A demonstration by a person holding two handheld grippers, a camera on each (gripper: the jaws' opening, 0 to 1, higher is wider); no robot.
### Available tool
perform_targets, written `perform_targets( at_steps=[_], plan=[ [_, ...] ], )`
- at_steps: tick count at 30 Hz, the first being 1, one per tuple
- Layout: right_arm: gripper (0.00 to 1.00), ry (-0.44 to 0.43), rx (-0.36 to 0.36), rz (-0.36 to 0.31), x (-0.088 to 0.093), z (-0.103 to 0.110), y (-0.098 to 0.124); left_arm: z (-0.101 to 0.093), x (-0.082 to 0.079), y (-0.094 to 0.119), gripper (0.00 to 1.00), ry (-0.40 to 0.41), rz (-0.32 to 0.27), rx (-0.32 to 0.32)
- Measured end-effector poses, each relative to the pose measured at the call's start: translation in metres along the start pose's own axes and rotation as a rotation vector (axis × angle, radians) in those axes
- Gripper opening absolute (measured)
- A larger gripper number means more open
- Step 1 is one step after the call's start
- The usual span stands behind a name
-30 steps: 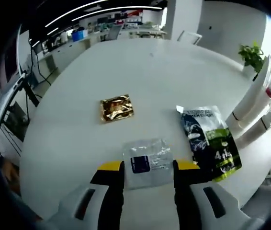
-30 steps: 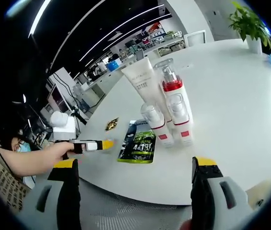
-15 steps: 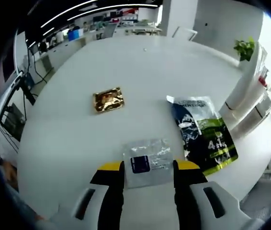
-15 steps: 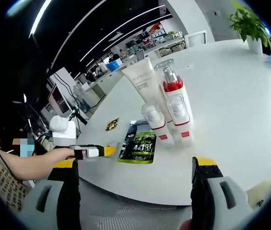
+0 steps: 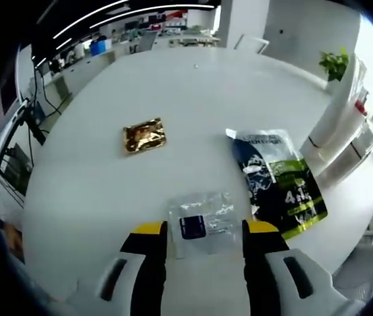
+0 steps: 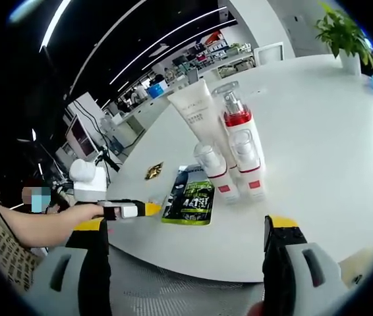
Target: Arrange the skincare products in the storage area until every visible bottle or jar stands upright without overlapping.
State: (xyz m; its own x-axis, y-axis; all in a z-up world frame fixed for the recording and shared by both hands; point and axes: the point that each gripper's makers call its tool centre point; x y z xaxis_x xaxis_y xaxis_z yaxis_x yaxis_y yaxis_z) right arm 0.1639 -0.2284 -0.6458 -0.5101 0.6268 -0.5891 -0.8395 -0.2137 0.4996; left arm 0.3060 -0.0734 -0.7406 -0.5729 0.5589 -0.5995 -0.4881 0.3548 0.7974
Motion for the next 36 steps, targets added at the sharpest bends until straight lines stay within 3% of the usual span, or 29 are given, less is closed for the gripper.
perform_targets(
  at_steps=[18, 29, 36],
  plan=[
    [0.98, 0.031, -0.014, -0.003, 0.001, 0.004, 0.001, 0.009, -0.005, 0.02, 0.51, 0.031, -0.035, 0.011],
    [0.98, 0.031, -0.03, -0.007, 0.0, 0.006, 0.001, 0.022, -0.016, 0.059, 0.63, 0.048, -0.127, 0.074],
    [0.98, 0.054, -0.038, 0.009, 0.003, 0.01, 0.001, 0.036, -0.008, 0.08, 0.68, 0.055, -0.159, 0.098]
  ],
)
Point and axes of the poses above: the point that each gripper's makers call its tool centre point, and the gripper's own axes: y roughly backward along the fingers, z roughly to its left, x roughly out of its underside, and after that the axes turned 14 degrees about -y, right-handed
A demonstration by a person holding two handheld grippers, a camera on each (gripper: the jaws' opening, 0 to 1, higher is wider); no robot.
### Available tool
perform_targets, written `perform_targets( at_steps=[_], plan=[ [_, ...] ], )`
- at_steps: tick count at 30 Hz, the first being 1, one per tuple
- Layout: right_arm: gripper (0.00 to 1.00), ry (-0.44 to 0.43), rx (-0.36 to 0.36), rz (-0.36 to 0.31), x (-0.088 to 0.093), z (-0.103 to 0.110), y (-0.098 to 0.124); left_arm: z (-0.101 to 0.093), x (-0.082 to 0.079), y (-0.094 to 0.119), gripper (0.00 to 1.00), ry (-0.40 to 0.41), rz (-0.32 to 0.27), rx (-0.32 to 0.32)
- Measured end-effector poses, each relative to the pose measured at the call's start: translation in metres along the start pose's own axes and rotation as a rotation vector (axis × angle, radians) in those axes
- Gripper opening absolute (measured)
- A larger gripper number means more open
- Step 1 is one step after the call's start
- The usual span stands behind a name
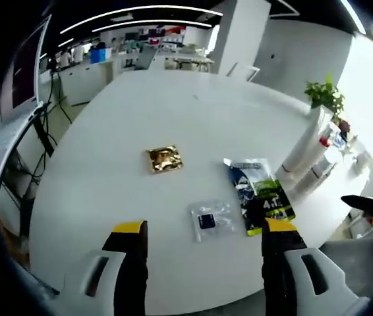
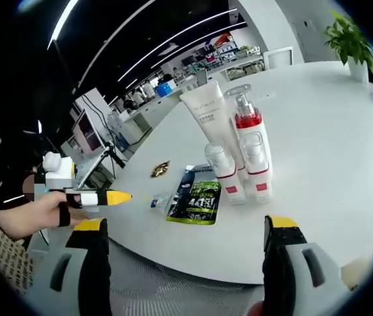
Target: Arrange the skincare products in the storage area until every visible bottle or jar stands upright without overlapping.
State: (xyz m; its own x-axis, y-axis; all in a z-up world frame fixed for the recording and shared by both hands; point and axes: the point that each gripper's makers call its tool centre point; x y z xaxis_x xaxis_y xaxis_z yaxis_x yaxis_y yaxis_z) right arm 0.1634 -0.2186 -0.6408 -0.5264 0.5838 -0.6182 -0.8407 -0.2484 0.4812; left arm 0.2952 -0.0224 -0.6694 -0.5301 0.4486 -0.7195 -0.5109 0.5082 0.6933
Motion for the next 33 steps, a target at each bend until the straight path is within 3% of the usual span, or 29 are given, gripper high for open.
perform_targets(
  at_steps=[4, 8, 14, 21, 27, 33],
  plan=[
    [0.98, 0.003, -0.003, 0.003, 0.0, 0.001, 0.0, 0.004, 0.001, 0.013, 0.76, 0.025, -0.039, 0.021],
    [0.98, 0.011, -0.003, 0.004, 0.001, 0.001, 0.0, 0.0, 0.003, 0.023, 0.77, 0.032, -0.059, 0.064],
    [0.98, 0.016, -0.004, 0.009, 0.001, 0.001, 0.0, -0.009, 0.001, 0.038, 0.84, -0.024, -0.102, 0.115],
    [0.99, 0.028, -0.008, 0.018, 0.002, 0.001, -0.001, -0.01, 0.014, 0.052, 0.89, -0.036, -0.109, 0.146],
    [0.99, 0.032, -0.011, 0.02, 0.003, 0.001, -0.001, -0.013, 0.005, 0.059, 0.96, -0.041, -0.151, 0.175],
    [0.99, 0.028, -0.012, 0.013, 0.002, 0.001, 0.0, -0.014, 0.008, 0.062, 0.97, -0.059, -0.139, 0.187]
  ],
)
Point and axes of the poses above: the point that each gripper's makers call its tool centre point, and the gripper's own axes: y roughly backward along the fingers, z roughly to its left, x roughly out of its underside, and after that the axes turned 14 degrees about -y, right-handed
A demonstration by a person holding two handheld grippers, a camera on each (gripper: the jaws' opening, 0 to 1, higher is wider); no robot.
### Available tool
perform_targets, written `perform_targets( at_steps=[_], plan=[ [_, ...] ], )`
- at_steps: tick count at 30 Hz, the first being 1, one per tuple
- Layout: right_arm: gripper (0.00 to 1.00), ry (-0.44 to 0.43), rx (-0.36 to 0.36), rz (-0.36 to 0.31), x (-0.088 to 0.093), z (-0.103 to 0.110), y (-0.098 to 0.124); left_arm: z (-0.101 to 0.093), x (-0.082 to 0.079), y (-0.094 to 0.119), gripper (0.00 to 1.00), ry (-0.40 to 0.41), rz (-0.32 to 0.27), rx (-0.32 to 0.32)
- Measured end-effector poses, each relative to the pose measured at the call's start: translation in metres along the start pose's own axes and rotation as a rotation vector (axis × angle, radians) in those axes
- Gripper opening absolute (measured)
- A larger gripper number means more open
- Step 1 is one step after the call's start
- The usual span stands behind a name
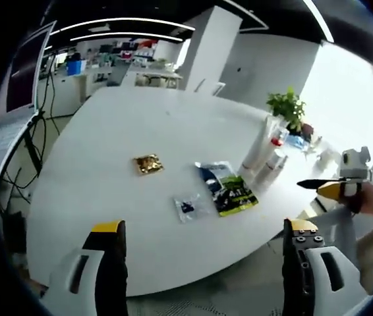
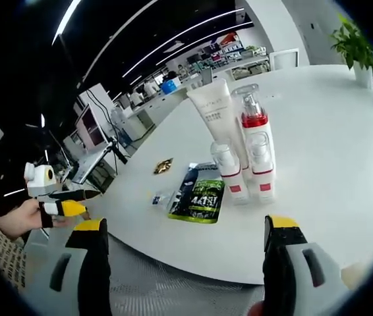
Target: Arrange the skincare products in the storage area until every visible bottle or jar stands upright without overlapping.
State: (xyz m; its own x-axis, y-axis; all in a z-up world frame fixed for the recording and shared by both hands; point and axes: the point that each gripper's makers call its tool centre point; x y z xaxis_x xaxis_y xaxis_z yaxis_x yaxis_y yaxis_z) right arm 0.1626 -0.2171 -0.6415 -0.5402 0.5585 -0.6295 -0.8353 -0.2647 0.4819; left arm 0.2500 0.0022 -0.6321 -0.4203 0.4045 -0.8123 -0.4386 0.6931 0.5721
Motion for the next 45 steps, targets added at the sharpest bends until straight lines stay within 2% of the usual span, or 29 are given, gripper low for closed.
perform_targets(
  at_steps=[10, 20, 30, 32, 38, 45],
  plan=[
    [0.98, 0.003, -0.002, 0.002, 0.001, 0.001, 0.0, 0.003, 0.001, -0.005, 0.96, 0.028, 0.02, -0.017],
    [0.98, 0.003, -0.006, 0.007, 0.001, 0.003, 0.0, 0.007, -0.004, -0.021, 0.97, 0.04, 0.04, -0.036],
    [0.97, -0.002, -0.006, 0.013, 0.001, 0.002, -0.001, 0.017, -0.015, -0.048, 0.97, 0.049, 0.076, -0.092],
    [0.97, -0.001, -0.006, 0.015, 0.001, 0.001, -0.002, 0.022, -0.015, -0.054, 0.97, 0.052, 0.096, -0.114],
    [0.97, -0.008, 0.001, 0.02, 0.001, 0.0, -0.002, 0.031, -0.019, -0.072, 0.97, 0.063, 0.113, -0.123],
    [0.97, -0.013, 0.01, 0.027, 0.003, -0.001, -0.003, 0.046, -0.018, -0.094, 0.96, 0.047, 0.16, -0.154]
  ],
)
Point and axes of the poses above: the point that each gripper's makers call its tool centre point, and the gripper's own axes: y roughly backward along the fingers, z roughly to its left, x roughly out of its underside, and after that the axes turned 14 degrees about -y, right-handed
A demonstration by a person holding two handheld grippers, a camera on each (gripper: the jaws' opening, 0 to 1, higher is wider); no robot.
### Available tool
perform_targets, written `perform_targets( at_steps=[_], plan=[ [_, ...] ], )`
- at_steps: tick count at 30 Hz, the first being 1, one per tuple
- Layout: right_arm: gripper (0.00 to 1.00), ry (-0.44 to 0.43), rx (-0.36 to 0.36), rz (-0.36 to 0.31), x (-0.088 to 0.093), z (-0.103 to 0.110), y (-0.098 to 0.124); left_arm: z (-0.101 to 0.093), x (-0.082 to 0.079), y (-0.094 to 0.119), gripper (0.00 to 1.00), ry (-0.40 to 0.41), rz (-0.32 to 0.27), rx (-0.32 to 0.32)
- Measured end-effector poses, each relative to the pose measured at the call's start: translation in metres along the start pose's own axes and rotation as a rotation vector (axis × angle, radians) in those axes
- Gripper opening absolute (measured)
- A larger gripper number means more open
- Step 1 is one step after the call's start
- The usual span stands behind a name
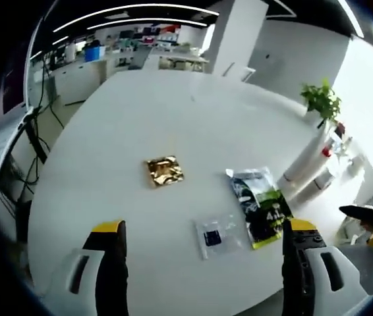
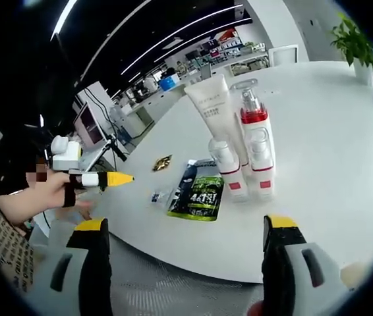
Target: Arrange the skincare products in the storage area until every visible bottle or jar stands upright without overlapping.
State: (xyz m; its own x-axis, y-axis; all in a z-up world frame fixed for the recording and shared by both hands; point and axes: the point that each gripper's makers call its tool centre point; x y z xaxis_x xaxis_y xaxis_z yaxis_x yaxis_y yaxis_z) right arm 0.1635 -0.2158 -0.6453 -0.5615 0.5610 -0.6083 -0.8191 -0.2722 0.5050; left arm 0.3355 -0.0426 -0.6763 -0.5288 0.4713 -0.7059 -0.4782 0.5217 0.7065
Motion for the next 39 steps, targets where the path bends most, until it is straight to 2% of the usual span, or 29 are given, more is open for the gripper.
perform_targets(
  at_steps=[13, 19, 24, 30, 39],
  plan=[
    [0.97, -0.01, 0.027, 0.003, 0.001, -0.006, 0.0, 0.028, 0.001, -0.048, 0.92, -0.032, 0.114, -0.067],
    [0.97, -0.011, 0.036, 0.006, 0.001, -0.007, 0.0, 0.04, -0.006, -0.071, 0.9, -0.024, 0.138, -0.106],
    [0.97, -0.017, 0.042, 0.01, 0.002, -0.008, 0.0, 0.053, -0.011, -0.084, 0.85, -0.045, 0.147, -0.186],
    [0.97, -0.025, 0.051, 0.011, 0.002, -0.01, 0.0, 0.061, -0.012, -0.098, 0.79, -0.039, 0.161, -0.207],
    [0.97, -0.032, 0.058, 0.01, 0.002, -0.011, -0.001, 0.067, -0.014, -0.107, 0.69, -0.03, 0.179, -0.219]
  ],
)
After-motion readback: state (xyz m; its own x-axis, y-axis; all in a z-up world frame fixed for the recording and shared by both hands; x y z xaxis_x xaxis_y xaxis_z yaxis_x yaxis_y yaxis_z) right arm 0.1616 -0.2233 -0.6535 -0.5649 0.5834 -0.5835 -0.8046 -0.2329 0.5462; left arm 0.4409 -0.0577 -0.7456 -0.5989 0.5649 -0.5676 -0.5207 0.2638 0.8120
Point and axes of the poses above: the point that each gripper's makers call its tool centre point, and the gripper's own axes: y roughly backward along the fingers, z roughly to its left, x roughly out of its underside, and after that the axes turned 14 degrees about -y, right-handed
